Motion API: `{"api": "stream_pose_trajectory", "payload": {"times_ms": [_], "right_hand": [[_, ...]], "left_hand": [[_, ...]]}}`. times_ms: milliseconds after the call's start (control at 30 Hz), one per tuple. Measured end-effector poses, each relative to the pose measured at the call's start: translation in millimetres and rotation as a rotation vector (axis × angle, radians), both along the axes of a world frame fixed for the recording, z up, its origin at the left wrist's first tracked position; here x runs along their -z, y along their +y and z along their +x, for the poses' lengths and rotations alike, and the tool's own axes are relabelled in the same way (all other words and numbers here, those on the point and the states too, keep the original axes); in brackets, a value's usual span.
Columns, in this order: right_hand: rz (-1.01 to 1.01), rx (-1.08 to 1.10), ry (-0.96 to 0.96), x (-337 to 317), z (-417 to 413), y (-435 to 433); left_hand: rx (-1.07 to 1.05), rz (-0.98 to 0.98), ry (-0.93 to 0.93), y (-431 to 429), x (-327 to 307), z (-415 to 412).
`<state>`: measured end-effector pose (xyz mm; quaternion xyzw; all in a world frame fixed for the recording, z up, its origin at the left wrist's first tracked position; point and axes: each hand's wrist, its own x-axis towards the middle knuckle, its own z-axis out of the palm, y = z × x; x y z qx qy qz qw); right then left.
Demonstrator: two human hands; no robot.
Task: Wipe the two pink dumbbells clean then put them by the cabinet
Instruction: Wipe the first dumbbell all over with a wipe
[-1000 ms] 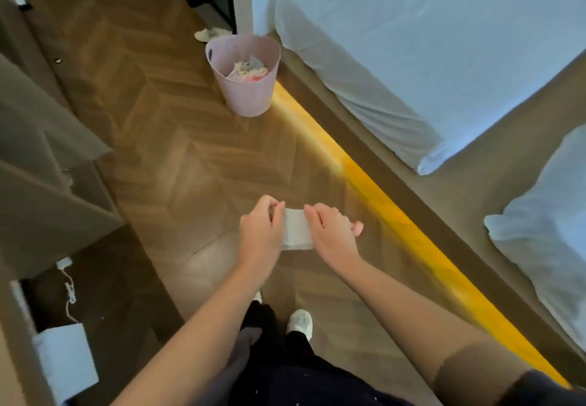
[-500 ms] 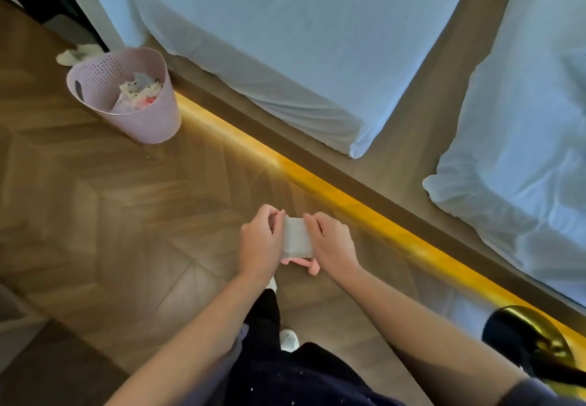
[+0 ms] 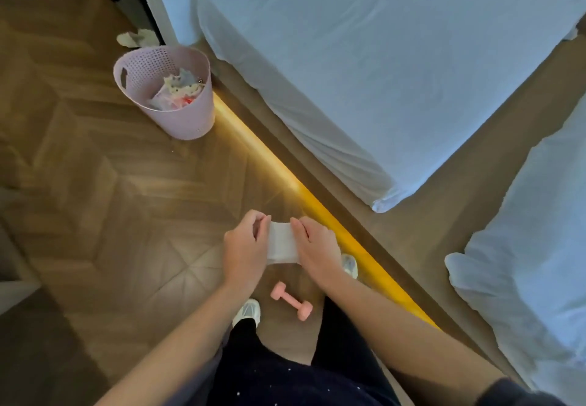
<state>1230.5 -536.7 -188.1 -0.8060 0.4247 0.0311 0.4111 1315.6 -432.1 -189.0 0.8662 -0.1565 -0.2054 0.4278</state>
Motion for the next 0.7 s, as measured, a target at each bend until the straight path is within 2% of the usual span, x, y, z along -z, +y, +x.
{"api": "stream_pose_trajectory", "payload": {"times_ms": [200,300,400,533,700], "right_hand": [[0.072,-0.383,-0.046,-2,31,-81],[0.066,-0.599,-0.063,-4,36,-112],[0.059,-0.745,-0.078,-3,33,-129],[0.108,-0.846,-0.086,4,23,-134],[0.214,-1.002,-0.009,27,2,-114]], "left_hand": [[-0.445,-0.089,0.035,-57,10,-8],[-0.669,-0.102,0.112,-82,10,-28],[-0.867,-0.21,0.224,-95,12,-49],[-1.019,-0.256,0.326,-100,17,-82],[-1.126,-0.101,0.267,-88,30,-121]]}}
